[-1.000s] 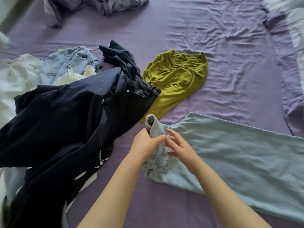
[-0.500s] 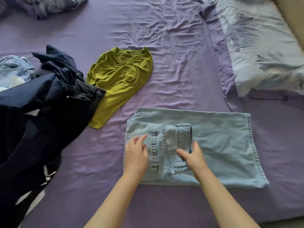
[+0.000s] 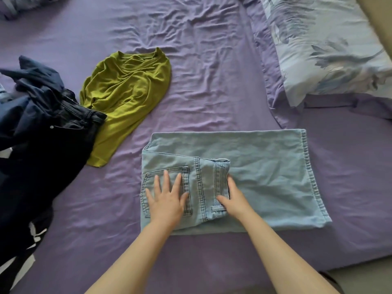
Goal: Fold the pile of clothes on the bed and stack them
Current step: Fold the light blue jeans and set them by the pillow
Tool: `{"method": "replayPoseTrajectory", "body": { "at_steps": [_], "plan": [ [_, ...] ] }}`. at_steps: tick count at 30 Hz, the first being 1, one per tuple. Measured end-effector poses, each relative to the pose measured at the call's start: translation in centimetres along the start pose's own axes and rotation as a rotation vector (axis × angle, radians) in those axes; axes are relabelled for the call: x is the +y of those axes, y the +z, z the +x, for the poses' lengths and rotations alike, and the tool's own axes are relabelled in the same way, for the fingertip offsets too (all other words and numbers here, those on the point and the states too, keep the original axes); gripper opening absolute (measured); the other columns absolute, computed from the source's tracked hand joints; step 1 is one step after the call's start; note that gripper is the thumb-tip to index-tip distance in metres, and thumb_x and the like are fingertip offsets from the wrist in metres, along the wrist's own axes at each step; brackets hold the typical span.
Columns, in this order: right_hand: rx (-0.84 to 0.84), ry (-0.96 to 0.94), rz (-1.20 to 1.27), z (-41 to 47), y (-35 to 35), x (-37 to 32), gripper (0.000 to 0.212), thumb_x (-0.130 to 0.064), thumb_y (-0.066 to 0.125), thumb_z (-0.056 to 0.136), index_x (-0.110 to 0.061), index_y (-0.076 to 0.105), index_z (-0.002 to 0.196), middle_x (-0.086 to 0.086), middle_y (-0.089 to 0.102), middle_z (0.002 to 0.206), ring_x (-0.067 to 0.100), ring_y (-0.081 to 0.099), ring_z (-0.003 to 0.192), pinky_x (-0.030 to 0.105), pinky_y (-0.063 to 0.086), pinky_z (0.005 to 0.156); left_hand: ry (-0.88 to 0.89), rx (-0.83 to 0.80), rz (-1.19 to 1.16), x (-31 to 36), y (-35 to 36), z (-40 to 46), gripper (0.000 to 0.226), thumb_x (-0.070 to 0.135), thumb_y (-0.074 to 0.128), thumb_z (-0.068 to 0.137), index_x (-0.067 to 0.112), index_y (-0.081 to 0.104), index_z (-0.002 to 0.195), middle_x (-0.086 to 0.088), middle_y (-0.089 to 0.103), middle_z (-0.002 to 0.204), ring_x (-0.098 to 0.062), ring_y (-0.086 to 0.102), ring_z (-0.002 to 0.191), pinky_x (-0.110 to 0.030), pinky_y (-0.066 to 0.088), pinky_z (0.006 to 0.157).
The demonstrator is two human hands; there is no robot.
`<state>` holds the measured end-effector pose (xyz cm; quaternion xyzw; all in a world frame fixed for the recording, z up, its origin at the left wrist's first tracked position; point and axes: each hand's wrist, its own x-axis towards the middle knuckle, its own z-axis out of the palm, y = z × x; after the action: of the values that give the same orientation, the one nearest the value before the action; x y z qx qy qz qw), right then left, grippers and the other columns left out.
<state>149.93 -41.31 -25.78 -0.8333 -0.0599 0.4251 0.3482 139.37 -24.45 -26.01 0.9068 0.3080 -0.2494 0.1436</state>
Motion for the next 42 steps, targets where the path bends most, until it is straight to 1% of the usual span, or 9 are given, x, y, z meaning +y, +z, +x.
{"method": "replayPoseTrajectory", "body": {
  "at_steps": [3, 6, 9, 16, 20, 25, 33, 37, 42],
  "plan": [
    [0.016, -0.016, -0.068, -0.4, 0.0, 0.4, 0.084, -0.021, 0.061, 0.091, -0.02, 0.005, 0.154, 0.005, 0.031, 0.154, 0.022, 0.036, 0.137, 0.028, 0.031, 0.106, -0.01, 0.01, 0.015, -1.0, -0.3, 0.4, 0.062, 0.059, 0.028, 0.096, 0.043, 0.003, 0.15, 0.0, -0.011, 0.161, -0.028, -0.013, 0.147, -0.057, 0.002, 0.116],
    [0.229, -0.081, -0.37, -1.2, 0.8, 0.4, 0.09, -0.046, 0.054, 0.092, -0.029, -0.012, 0.151, 0.004, 0.0, 0.161, 0.03, 0.019, 0.143, 0.038, 0.024, 0.112, -0.038, 0.01, 0.009, -2.8, -0.4, 0.5, 0.065, 0.061, 0.031, 0.094, 0.044, 0.003, 0.15, -0.002, -0.017, 0.16, -0.029, -0.016, 0.146, -0.056, 0.005, 0.116],
    [0.215, -0.143, -0.528, -1.0, 2.2, -0.1, 0.089, -0.058, 0.044, 0.092, -0.033, -0.022, 0.144, 0.007, -0.02, 0.159, 0.032, 0.004, 0.146, 0.042, 0.021, 0.115, -0.068, 0.008, -0.078, -4.4, -0.3, 0.3, 0.072, 0.064, 0.037, 0.091, 0.042, 0.001, 0.15, -0.004, -0.023, 0.158, -0.03, -0.014, 0.146, -0.053, 0.01, 0.116],
    [0.165, -0.135, -0.341, 0.3, 4.8, -2.6, 0.094, -0.037, 0.06, 0.09, -0.04, -0.014, 0.147, 0.013, -0.01, 0.16, 0.039, 0.016, 0.141, 0.043, 0.019, 0.114, -0.089, 0.009, -0.451, -6.7, -0.3, 0.5, 0.084, 0.054, 0.056, 0.088, 0.039, 0.004, 0.151, 0.0, -0.022, 0.158, -0.025, 0.002, 0.146, -0.042, 0.025, 0.113],
    [0.228, -0.041, -0.561, 0.4, 5.0, -2.8, 0.09, -0.049, 0.055, 0.09, -0.04, -0.013, 0.148, 0.011, -0.026, 0.156, 0.038, 0.002, 0.145, 0.046, 0.015, 0.115, -0.077, -0.034, -0.472, -7.7, -0.3, 0.8, 0.085, 0.053, 0.058, 0.087, 0.042, 0.003, 0.15, 0.0, -0.017, 0.159, -0.026, 0.007, 0.146, -0.042, 0.028, 0.111],
    [0.359, -0.18, -0.777, 1.2, 7.0, -3.2, 0.074, -0.063, 0.03, 0.092, -0.038, -0.018, 0.143, 0.008, -0.037, 0.149, 0.029, -0.025, 0.143, 0.048, -0.011, 0.115, -0.08, -0.02, -0.523, -8.2, -0.3, 1.2, 0.088, 0.049, 0.066, 0.083, 0.043, 0.01, 0.149, -0.001, -0.002, 0.159, -0.025, 0.012, 0.143, -0.04, 0.029, 0.11],
    [0.347, -0.14, -0.661, 4.0, 9.0, 0.1, 0.074, -0.065, 0.026, 0.09, -0.04, -0.02, 0.142, -0.001, -0.04, 0.147, 0.027, -0.01, 0.147, 0.042, -0.012, 0.116, 0.021, 0.041, -0.664, -9.4, 0.5, 2.5, 0.101, 0.043, 0.078, 0.072, 0.043, 0.013, 0.149, 0.0, 0.025, 0.137, -0.017, 0.041, 0.122, -0.023, 0.037, 0.095],
    [0.246, -0.114, -0.61, 3.8, 7.9, -0.4, 0.076, -0.061, 0.034, 0.093, -0.046, -0.027, 0.136, -0.004, -0.043, 0.146, 0.021, -0.018, 0.146, 0.042, -0.009, 0.117, 0.006, 0.154, -0.823, -8.2, -1.1, 2.2, 0.104, 0.042, 0.073, 0.078, 0.029, 0.001, 0.153, 0.001, 0.033, 0.147, -0.012, 0.037, 0.13, -0.01, 0.027, 0.089],
    [0.149, -0.082, -0.465, 2.0, 4.7, -2.9, 0.073, -0.061, 0.046, 0.089, -0.047, 0.006, 0.148, -0.003, -0.021, 0.158, 0.018, -0.019, 0.145, 0.045, -0.006, 0.116, -0.028, 0.189, -1.084, -5.2, -5.4, 1.5, 0.091, 0.039, 0.064, 0.088, 0.022, 0.004, 0.154, 0.003, 0.039, 0.15, -0.009, 0.041, 0.132, -0.02, 0.034, 0.098]
  ]
}}
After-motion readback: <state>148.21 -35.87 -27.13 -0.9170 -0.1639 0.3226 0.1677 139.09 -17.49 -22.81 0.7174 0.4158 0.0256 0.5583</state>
